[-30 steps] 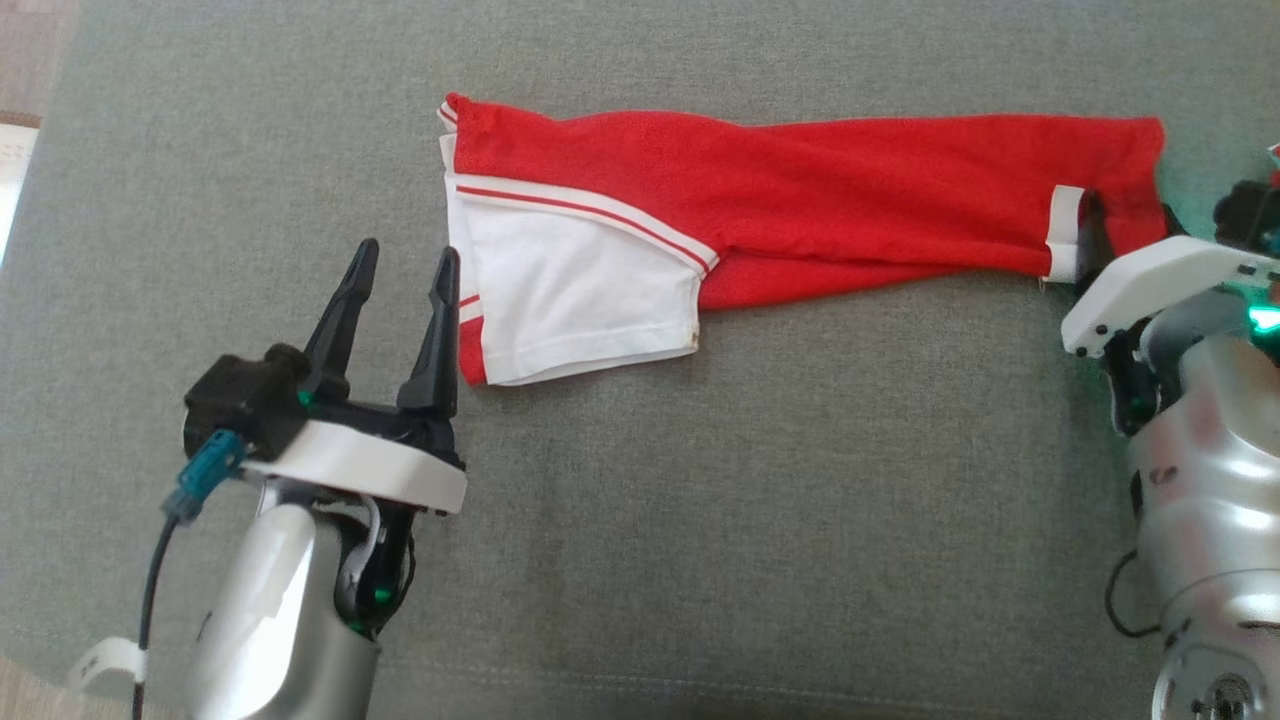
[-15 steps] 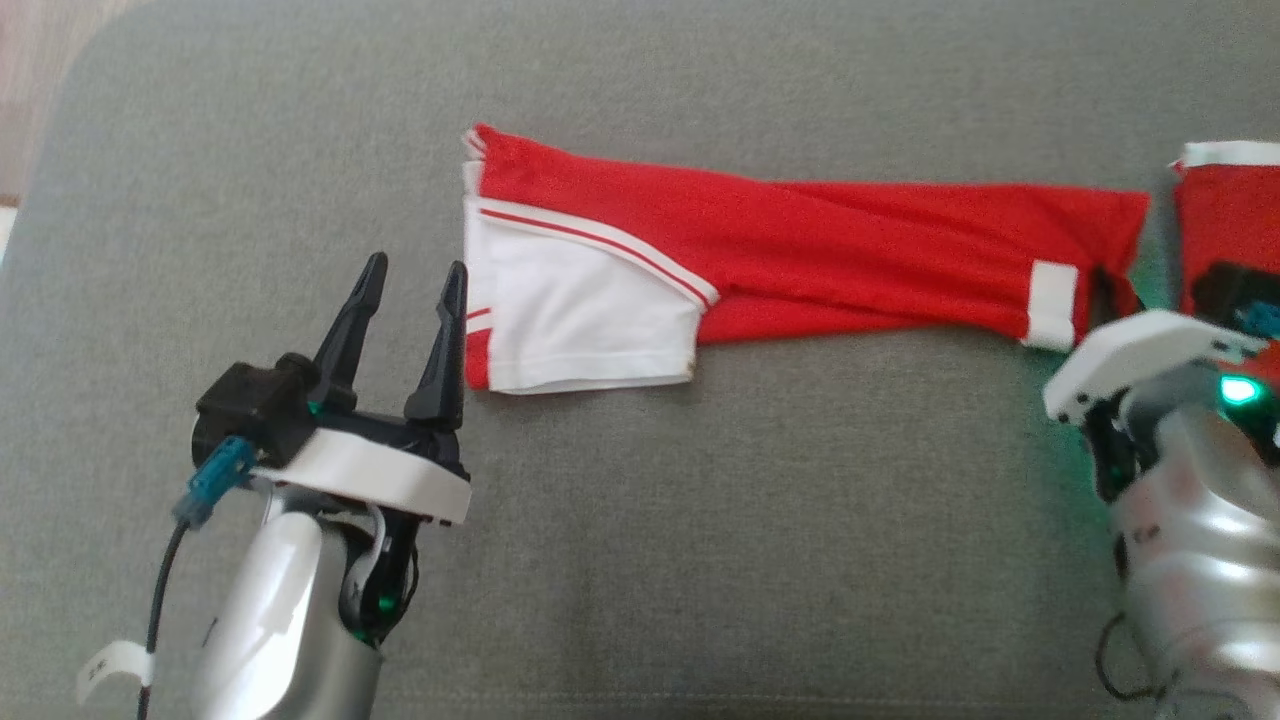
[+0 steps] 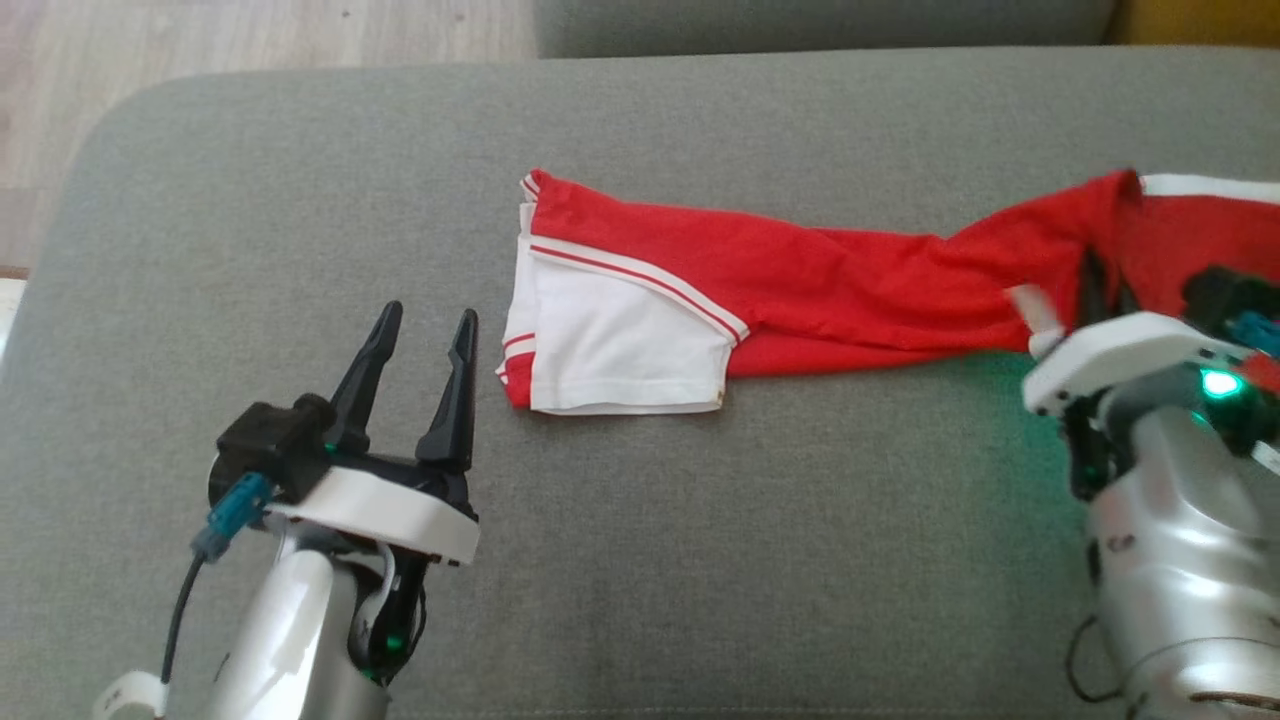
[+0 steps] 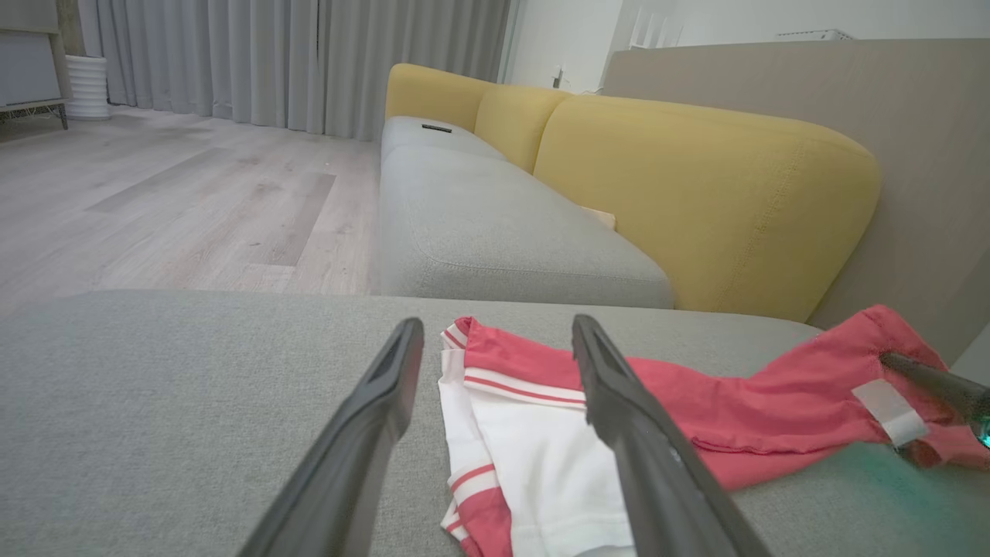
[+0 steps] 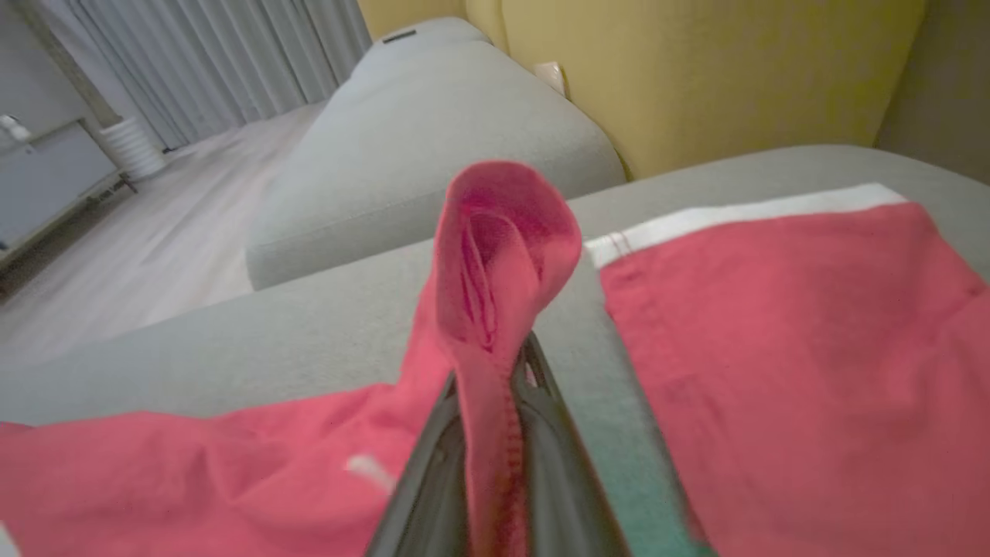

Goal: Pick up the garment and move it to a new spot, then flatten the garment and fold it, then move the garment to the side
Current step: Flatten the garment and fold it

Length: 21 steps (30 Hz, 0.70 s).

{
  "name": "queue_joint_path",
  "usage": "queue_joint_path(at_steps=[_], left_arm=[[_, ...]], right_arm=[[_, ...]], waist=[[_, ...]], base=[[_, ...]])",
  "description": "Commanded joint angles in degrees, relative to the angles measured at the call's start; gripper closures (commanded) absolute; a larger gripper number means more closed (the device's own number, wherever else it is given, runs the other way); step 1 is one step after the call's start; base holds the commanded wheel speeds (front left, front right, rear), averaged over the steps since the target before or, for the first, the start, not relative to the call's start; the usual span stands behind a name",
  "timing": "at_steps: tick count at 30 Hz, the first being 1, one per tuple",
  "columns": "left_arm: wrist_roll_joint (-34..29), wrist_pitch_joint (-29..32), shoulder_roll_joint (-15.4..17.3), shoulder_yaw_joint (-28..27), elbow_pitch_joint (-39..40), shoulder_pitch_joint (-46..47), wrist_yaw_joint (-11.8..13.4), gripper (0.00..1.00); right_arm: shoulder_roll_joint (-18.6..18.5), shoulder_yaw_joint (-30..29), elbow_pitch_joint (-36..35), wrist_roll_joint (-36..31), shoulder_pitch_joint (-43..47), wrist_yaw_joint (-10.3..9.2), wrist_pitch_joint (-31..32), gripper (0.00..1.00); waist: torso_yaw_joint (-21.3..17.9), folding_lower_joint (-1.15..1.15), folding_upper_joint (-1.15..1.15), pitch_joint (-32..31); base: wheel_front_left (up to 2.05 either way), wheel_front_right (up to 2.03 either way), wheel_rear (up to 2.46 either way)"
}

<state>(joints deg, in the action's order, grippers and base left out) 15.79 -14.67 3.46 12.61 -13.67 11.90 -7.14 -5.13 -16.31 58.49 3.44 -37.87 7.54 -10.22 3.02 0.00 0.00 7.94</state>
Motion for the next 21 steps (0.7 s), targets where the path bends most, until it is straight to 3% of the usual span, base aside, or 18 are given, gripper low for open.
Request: queue_joint_path(at_steps=[1, 4, 12, 21], left_arm=[[0.37, -0.33, 0.89, -1.18, 1.41, 0.84, -0.35, 0.0], [0.46, -0.33, 0.97, -1.11, 1.35, 0.49, -0.35, 0.0], [0.89, -0.33, 0.85, -0.44, 0.96, 0.1, -0.35, 0.0], [1.44, -0.33, 0.45, 0.84, 0.5, 0.04, -0.35, 0.0]], right_arm=[[1.41, 3.01, -3.01, 1.2, -1.77, -0.05, -1.05, 1.0], [2.11, 7.06, -5.64, 4.0, -1.62, -0.05, -1.06, 1.0], [2.23, 27.75, -12.51, 24.89, 0.63, -0.05, 1.2, 1.0], [2.24, 39.51, -11.29, 37.18, -0.87, -0.05, -0.38, 1.0]], waist=[[0.55, 0.0, 0.0, -0.63], [1.49, 0.0, 0.0, -1.29], [6.03, 0.0, 0.0, -2.04], [12.86, 0.0, 0.0, -0.88]], base=[[0.0, 0.0, 0.0], [0.0, 0.0, 0.0], [0.0, 0.0, 0.0], [0.0, 0.0, 0.0]])
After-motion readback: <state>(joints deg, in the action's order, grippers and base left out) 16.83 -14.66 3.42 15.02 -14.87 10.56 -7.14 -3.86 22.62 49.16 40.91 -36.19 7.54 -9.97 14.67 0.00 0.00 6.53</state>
